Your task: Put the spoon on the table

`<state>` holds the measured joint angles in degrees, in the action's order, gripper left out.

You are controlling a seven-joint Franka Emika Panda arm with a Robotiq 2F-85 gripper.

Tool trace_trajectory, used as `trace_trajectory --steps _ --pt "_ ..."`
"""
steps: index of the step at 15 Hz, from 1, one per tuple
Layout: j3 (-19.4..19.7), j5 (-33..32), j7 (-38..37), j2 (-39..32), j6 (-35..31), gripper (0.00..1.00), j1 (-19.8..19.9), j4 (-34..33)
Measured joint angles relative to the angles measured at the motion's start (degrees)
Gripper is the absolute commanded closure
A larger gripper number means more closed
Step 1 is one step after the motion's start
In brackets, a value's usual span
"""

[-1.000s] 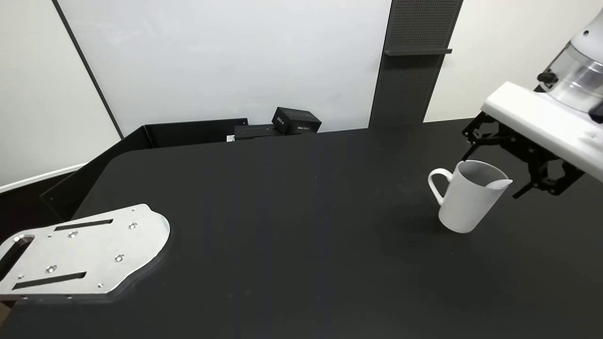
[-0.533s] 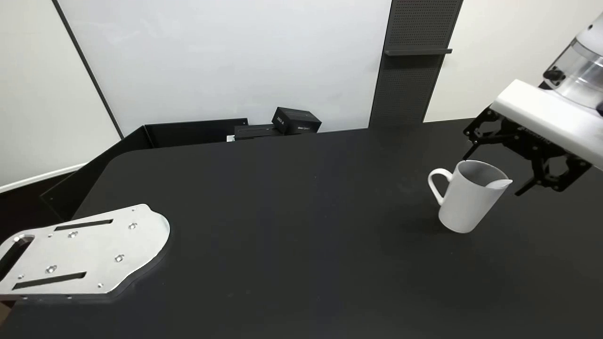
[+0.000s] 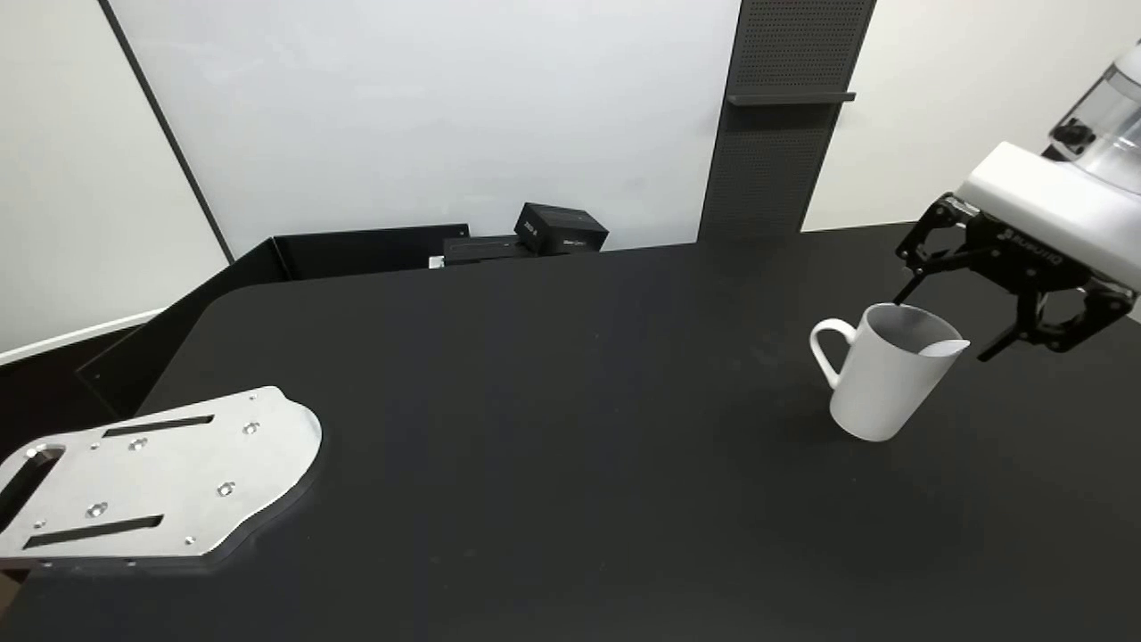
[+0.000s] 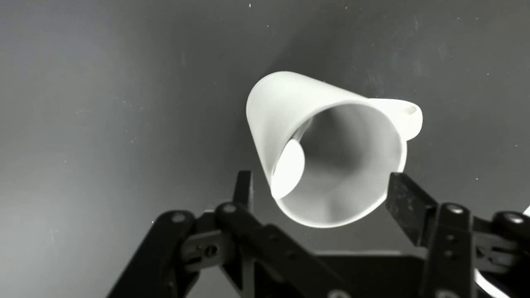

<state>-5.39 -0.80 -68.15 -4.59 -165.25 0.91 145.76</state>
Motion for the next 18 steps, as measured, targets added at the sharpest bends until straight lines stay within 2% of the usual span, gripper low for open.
trace_trajectory --steps 7,9,18 --pt "2.5 0.1 0.7 0.4 0.3 0.95 -2.1 0.0" --pt "2.9 0.1 0.7 0.4 0.5 1.0 -2.4 0.0" --pt "3.5 0.0 0.3 1.8 2.5 0.99 -2.9 -1.8"
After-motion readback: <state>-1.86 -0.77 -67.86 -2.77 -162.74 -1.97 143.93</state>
